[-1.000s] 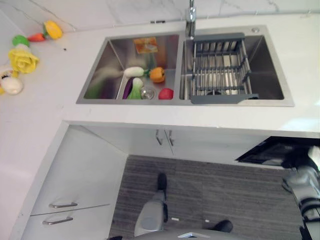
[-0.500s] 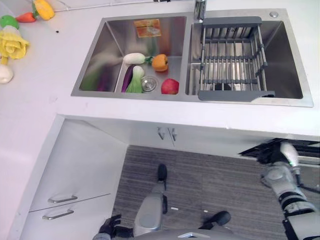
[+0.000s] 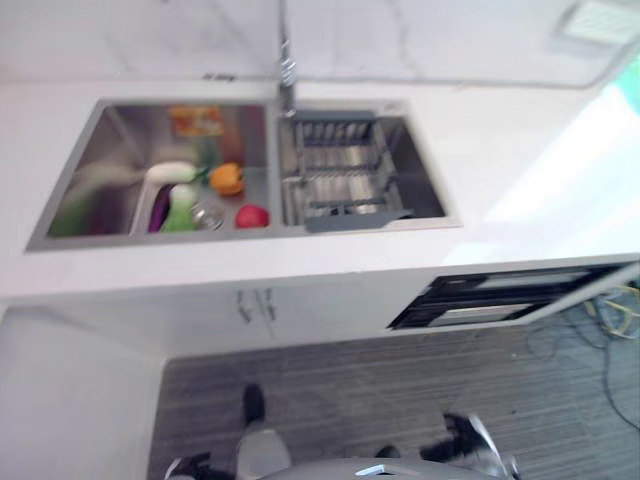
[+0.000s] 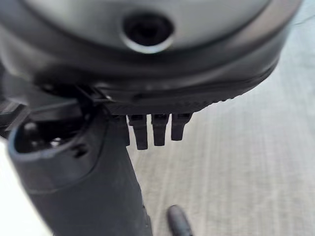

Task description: Place the dishes in the dishwasher.

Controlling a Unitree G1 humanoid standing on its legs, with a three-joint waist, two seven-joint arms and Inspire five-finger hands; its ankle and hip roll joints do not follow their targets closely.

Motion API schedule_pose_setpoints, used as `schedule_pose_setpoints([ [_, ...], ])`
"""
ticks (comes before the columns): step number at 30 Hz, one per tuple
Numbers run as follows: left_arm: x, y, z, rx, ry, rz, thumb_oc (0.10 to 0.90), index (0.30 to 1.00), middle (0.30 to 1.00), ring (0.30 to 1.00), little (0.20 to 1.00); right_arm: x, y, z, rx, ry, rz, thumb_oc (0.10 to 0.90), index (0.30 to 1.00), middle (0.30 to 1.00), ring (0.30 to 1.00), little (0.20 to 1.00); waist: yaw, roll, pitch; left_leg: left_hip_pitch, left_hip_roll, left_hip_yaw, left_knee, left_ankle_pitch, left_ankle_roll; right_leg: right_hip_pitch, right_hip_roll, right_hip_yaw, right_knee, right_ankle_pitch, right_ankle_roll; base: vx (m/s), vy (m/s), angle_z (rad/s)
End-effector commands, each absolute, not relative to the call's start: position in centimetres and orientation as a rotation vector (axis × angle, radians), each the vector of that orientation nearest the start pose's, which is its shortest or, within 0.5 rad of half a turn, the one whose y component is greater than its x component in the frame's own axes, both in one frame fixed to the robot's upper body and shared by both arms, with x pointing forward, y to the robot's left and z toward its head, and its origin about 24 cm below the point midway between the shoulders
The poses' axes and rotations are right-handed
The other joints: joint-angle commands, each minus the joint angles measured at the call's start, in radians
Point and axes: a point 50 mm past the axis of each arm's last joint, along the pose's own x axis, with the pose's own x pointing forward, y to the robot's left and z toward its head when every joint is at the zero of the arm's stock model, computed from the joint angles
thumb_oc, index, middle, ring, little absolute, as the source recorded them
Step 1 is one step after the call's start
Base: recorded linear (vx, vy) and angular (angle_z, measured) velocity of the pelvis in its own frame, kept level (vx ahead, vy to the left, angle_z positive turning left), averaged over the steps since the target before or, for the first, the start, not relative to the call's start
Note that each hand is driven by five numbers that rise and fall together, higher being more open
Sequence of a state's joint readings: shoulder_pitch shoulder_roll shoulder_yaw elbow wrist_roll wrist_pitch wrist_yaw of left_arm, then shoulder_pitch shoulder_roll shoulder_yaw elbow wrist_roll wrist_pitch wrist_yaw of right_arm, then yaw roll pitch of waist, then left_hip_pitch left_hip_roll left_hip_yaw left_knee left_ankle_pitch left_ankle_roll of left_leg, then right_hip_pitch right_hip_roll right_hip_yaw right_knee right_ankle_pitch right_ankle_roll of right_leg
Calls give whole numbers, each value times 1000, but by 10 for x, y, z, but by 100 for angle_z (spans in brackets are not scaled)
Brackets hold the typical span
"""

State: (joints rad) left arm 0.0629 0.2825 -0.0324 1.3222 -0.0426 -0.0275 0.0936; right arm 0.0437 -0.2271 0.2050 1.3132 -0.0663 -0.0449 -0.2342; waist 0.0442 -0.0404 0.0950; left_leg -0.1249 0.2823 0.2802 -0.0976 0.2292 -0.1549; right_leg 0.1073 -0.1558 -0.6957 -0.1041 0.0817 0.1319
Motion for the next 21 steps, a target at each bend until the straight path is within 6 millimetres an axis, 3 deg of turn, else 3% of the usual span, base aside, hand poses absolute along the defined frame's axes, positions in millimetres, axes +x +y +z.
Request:
schedule_pose_setpoints([
  [1,47,231,-171,266,1374,124,800,900,900,900,900,59,-259,-161,-428,1308,-247,800,900,900,900,900,24,92,-10,69,101,13,23,-74,-57,-38,11,46,21,-117,-18,32,-91,-37],
  [3,55,221,-172,264,1346,81,800,900,900,900,900,55,-254,-164,-400,1332,-230,800,900,900,900,900,24,91,-22,80,123,22,24,-63,-67,-35,31,57,18,-128,-27,32,-123,-30],
  [5,70,211,-171,291,1291,10,800,900,900,900,900,64,-248,-164,-434,1302,-158,800,900,900,900,900,33,93,-25,84,146,23,25,-47,-81,-35,53,67,17,-141,-38,-12,-137,-37],
  [7,92,196,-167,499,1173,-202,800,900,900,900,900,90,-241,-160,-489,1211,-78,800,900,900,900,900,31,95,-23,88,171,31,24,-28,-96,-37,73,76,17,-154,-43,-38,-141,-26],
  [9,106,192,-163,557,1104,-263,800,900,900,900,900,104,-237,-157,-489,1154,-58,800,900,900,900,900,41,100,-18,96,190,41,26,-16,-102,-32,86,80,17,-165,-50,-37,-132,-13],
  [10,102,196,-164,520,1131,-220,800,900,900,900,900,114,-232,-155,-472,1117,-52,800,900,900,900,900,46,104,-14,109,208,55,29,-7,-103,-24,97,86,17,-175,-57,-25,-103,-2],
  [14,88,203,-168,371,1214,-79,800,900,900,900,900,123,-228,-153,-459,1092,-39,800,900,900,900,900,64,113,-6,121,214,64,60,7,-98,-1,107,97,17,-192,-72,14,-63,-2],
  [16,84,207,-168,264,1236,29,800,900,900,900,900,125,-228,-153,-456,1088,-36,800,900,900,900,900,73,110,11,82,201,60,150,-22,-86,15,99,88,17,-201,-85,-17,-81,3],
  [19,86,209,-168,167,1242,108,800,900,900,900,900,120,-233,-154,-452,1115,-52,800,900,900,900,900,60,84,40,-8,141,125,301,-108,-25,27,72,56,17,-205,-105,-58,-69,27],
  [20,87,210,-168,167,1240,109,800,900,900,900,900,120,-232,-154,-451,1113,-51,800,900,900,900,900,57,82,39,-19,141,120,315,-119,-21,25,69,53,17,-205,-103,-31,-33,73],
  [21,84,210,-169,151,1249,118,800,900,900,900,900,116,-236,-155,-454,1134,-59,800,900,900,900,900,58,74,42,-44,106,128,359,-156,-1,26,61,46,17,-201,-105,-16,16,73],
])
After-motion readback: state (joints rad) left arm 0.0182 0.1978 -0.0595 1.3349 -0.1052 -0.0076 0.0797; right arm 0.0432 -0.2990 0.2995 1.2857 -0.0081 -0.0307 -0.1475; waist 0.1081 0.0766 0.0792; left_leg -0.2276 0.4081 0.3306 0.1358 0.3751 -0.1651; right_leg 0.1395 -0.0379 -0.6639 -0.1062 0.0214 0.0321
